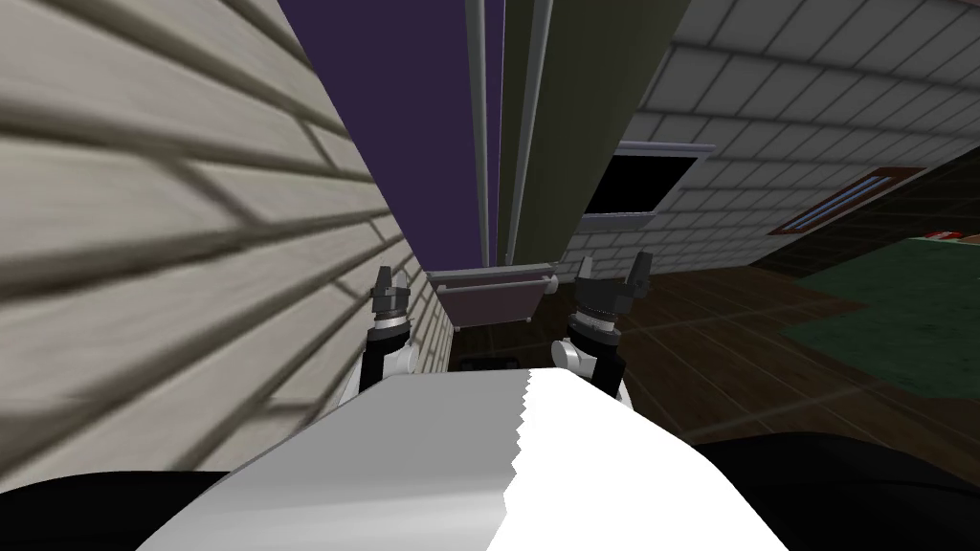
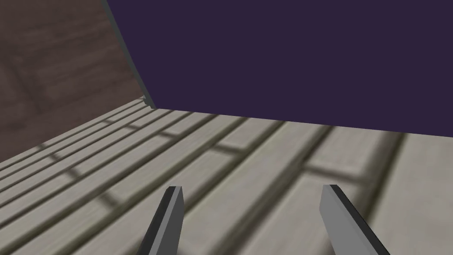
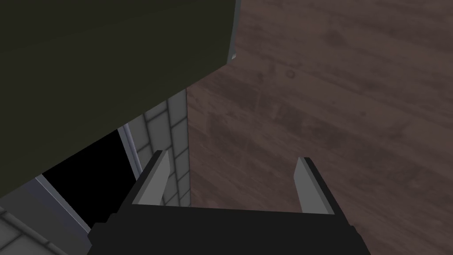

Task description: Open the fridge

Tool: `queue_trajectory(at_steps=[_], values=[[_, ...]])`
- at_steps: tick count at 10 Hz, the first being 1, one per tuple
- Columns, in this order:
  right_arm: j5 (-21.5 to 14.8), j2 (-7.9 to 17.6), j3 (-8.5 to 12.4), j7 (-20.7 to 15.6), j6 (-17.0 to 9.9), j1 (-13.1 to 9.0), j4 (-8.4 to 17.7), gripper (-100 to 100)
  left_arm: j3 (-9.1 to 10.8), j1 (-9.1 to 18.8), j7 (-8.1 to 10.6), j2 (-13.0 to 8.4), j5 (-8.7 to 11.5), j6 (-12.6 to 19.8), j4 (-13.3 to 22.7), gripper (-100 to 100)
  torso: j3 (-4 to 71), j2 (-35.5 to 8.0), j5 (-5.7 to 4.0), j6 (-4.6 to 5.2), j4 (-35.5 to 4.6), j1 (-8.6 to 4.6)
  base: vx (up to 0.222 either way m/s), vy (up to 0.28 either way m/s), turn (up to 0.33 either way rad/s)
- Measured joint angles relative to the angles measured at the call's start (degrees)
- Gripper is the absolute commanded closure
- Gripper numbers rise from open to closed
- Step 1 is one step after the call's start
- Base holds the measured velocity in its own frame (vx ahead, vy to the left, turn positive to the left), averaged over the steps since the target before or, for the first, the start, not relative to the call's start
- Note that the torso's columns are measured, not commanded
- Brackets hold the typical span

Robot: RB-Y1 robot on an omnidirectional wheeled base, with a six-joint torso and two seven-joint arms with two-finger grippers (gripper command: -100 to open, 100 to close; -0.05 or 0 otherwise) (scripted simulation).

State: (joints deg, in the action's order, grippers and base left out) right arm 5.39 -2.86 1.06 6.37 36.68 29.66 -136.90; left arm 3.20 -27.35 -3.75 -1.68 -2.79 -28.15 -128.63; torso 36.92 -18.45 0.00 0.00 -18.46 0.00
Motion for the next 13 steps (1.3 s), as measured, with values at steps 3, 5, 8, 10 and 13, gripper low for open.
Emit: queue_trajectory(at_steps=[3, 5, 8, 10, 13], values=[[0.0, 0.0, 0.0, 0.0, 0.0, 0.0, 0.0, 0, 0.00, 0.0, 0.00, 0.0, 0.0, 0.0, 0.0, 0, 25.3, -12.7, 0.00, 0.00, -12.7, 0.00, 0.000, 0.000, 0.000], [0.0, 0.0, 0.0, 0.0, 0.0, 0.0, 0.0, 0, 0.00, 0.0, 0.00, 0.0, 0.0, 0.0, 0.0, -100, 42.3, -21.2, 0.00, 0.00, -21.1, 0.00, 0.011, -0.003, -0.001], [0.0, 0.0, 0.0, 0.0, 0.0, 0.0, 0.0, 0, 0.14, 0.5, -0.38, -3.3, -0.1, -1.5, 2.7, -100, 47.7, -23.7, 0.00, 0.00, -23.7, -0.02, 0.053, -0.014, -0.003], [0.0, 0.0, 0.0, 0.0, 0.0, 0.0, 0.0, 0, 0.19, 0.8, -0.72, -4.7, -0.3, -2.9, 5.2, -100, 47.6, -23.8, 0.00, 0.00, -23.8, -0.01, 0.061, -0.013, -0.002], [0.0, 0.0, 0.0, 0.0, 0.0, 0.0, 0.0, 0, 0.32, 1.7, -1.32, -6.2, -0.5, -5.1, 9.3, -100, 47.6, -23.9, 0.00, 0.00, -23.8, -0.02, 0.064, -0.017, -0.004]])
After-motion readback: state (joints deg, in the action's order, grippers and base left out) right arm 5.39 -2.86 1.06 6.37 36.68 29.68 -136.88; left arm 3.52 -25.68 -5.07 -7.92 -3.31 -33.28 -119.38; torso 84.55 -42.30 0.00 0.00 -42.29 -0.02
